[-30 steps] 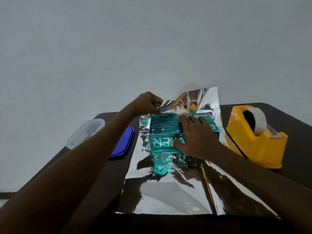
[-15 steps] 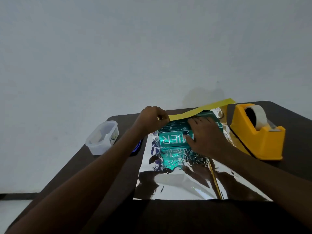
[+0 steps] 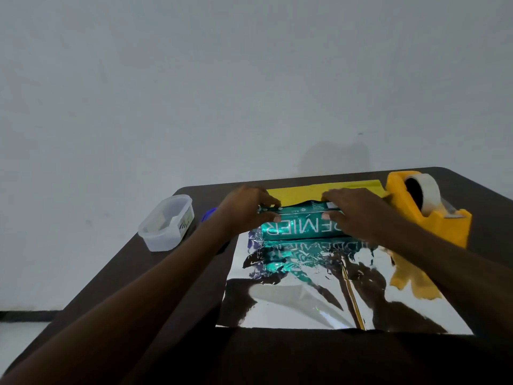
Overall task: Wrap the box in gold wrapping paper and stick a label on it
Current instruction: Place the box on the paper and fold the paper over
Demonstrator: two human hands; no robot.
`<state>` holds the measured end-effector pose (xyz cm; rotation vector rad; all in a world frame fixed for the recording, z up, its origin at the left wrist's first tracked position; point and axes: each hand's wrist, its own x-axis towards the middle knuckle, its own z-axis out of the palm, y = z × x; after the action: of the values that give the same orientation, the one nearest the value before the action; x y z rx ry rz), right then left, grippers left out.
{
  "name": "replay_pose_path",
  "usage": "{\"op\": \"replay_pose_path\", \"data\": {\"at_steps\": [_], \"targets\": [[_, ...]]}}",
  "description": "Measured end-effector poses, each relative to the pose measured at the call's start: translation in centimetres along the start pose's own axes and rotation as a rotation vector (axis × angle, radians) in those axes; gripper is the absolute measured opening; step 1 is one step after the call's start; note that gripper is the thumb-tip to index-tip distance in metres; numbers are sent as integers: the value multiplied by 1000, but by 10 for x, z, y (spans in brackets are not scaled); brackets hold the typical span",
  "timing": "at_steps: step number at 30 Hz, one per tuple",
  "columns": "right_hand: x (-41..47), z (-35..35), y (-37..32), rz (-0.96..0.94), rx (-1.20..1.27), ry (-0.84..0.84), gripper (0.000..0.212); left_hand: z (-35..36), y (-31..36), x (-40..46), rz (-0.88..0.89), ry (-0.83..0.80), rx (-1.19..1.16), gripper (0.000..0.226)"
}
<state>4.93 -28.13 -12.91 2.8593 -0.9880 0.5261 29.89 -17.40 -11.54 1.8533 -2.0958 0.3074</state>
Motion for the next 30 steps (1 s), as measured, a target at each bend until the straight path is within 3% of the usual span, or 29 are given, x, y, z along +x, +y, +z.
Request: {"op": "replay_pose_path", "data": {"at_steps": [5,9,14,24,30], "targets": [[-1,9,3,-29,-105,71,32,3,4,-2,0,70,-9,50],[-3,15,3,-38,-133,122,34,9,23,6,-69,6,-45,68],[-10,15,-4,-16,-137,175,36,17,33,4,10,-29,40,52],[-26,22,-13,-56,-45,398,49,27,39,-15,30,187,11,40],[-35,26,-7,-161,34,502,38,31,48,-20,21,290,23,30]]}}
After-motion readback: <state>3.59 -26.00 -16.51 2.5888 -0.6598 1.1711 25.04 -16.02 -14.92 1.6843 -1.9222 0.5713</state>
